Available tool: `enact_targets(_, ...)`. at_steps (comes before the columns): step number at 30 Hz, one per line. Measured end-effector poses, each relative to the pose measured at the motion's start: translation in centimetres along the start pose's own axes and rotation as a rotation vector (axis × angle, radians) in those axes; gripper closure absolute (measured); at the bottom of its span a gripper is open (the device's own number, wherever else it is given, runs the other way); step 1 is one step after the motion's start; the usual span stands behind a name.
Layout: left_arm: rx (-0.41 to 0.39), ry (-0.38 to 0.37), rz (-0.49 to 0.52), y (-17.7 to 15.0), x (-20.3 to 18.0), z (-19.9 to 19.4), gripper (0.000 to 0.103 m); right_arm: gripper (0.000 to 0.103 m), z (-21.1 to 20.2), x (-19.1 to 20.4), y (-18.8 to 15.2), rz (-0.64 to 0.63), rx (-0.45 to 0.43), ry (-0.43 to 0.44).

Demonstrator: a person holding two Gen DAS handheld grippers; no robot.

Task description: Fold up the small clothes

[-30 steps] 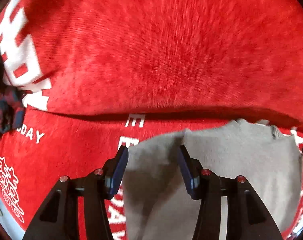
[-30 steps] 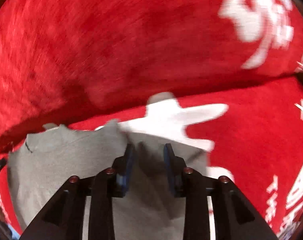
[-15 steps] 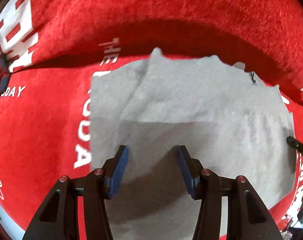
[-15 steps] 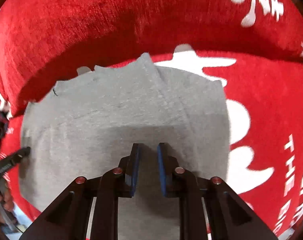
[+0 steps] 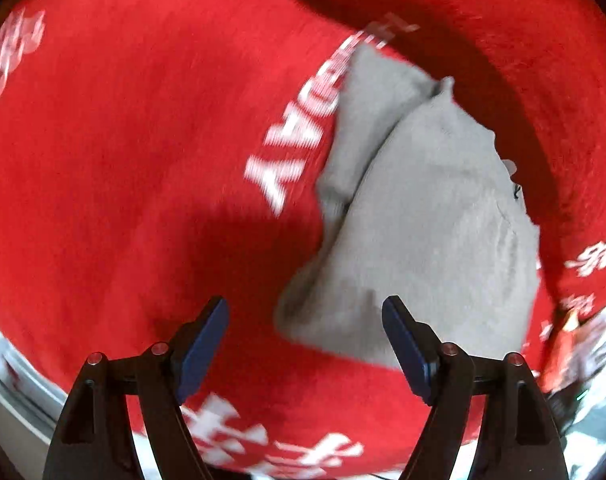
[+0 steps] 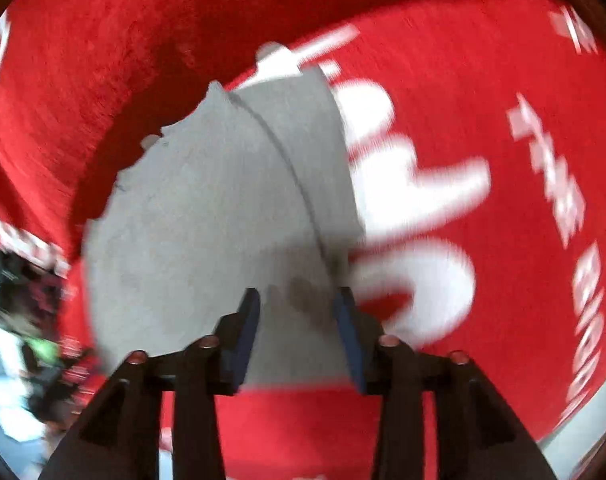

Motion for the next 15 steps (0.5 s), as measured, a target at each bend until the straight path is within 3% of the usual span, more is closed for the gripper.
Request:
enact_targets(4, 0.041, -0.069, -0.08, -1.8, -0.4, 1.3, 0.023, 0.057, 0.7, -2.7, -3.3, 0.243, 0.024, 0.144)
enact_targets(8, -0.011, -0.091, -0.09, -1.1, -1.5, 1.2, 0.024, 0.057, 1.7, -4.6, -3.2, 0.398, -0.037, 0.212)
enact_targets(9, -0.028, -0.098, -0.102, -0.9, -1.6, 1.1, 0.03, 0.057, 2.1, -4.8, -2.9, 0.431, -0.052, 0.235)
enact_targets(11, -0.048, -0.074, -0.097, -0.3, -1.7, 0.8, 0.08, 0.061, 2.7, -4.8, -2.4, 0.461, -0.056, 0.245)
enact_targets(12, -0.052, -0.049, -0.062, -0.2, -2.1, 0.7, 0.086, 0.086, 2.9, -4.5, -2.1, 0.454, -0.051, 0.221)
enact_targets(15, -0.098, 0.001, 0.05, -0.3, -3.5, -0.4, 0.086, 0.09, 2.2, -2.6, -1.2, 0.325, -0.04, 0.161)
Point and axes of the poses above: each gripper's, at about its wrist camera, not at the fingertips, and z roughly the way its jaws point, x to its left, y to its top, the point moved 5 cm from there along z, roughly the way its jaws point, and after that the axes turned 1 degree about z, right-handed, at the moved point
